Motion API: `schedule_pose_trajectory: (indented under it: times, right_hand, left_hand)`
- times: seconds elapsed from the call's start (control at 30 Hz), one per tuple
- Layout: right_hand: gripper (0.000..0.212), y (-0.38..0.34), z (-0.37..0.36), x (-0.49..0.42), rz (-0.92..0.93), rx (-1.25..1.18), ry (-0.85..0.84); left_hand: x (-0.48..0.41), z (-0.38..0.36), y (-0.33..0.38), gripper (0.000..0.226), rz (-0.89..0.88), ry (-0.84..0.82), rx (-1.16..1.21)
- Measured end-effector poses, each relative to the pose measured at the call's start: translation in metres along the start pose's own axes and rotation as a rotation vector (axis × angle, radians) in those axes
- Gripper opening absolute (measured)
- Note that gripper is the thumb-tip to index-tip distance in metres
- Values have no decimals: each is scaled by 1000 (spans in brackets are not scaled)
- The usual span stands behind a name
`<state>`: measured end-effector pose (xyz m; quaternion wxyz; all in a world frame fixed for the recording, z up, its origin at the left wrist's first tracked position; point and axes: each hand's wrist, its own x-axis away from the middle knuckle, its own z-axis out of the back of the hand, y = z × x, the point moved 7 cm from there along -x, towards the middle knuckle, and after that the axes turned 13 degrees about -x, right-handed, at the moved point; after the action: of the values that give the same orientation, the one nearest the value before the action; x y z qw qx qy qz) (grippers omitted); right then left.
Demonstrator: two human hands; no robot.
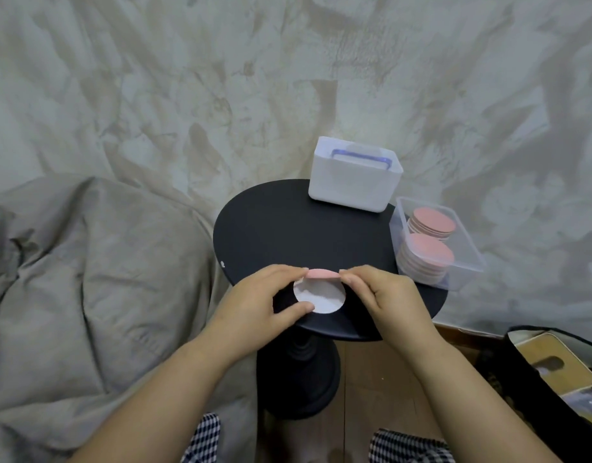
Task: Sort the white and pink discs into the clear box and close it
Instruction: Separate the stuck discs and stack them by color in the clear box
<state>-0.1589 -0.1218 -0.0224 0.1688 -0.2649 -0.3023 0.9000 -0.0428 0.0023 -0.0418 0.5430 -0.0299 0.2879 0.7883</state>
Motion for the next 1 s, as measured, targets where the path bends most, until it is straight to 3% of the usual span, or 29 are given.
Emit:
schedule_pose_trajectory:
  times: [0.17,0.3,0.4,0.53,0.63,0.73,0.9,1.0]
  right_hand:
    - [18,6,13,6,-44,52,66]
    - [14,3,15,17,10,45,31]
    - [19,-3,8,31,114,59,-42]
    - [22,-12,2,52,218,4,-75]
    - [23,-16,0,59,241,-43,-68]
    - [24,-19,3,56,203,-82,-23]
    - [8,-19,19,46,68,-262,172]
    - [16,-14,20,39,-18,-329,226]
  left_hand:
    - [4,-9,4,77,-30,-56,-118]
    - [10,-8,9,64,-124,-20,-134]
    - [18,-3,11,47,-93,65,-109]
    - [27,2,15,49,-69,200,13]
    - [26,5,21,28,-111,269,15]
    - [23,11,27,23,-70,311,95]
    - [13,14,39,22,-11,261,152]
    - [8,7,40,32,72,222,164]
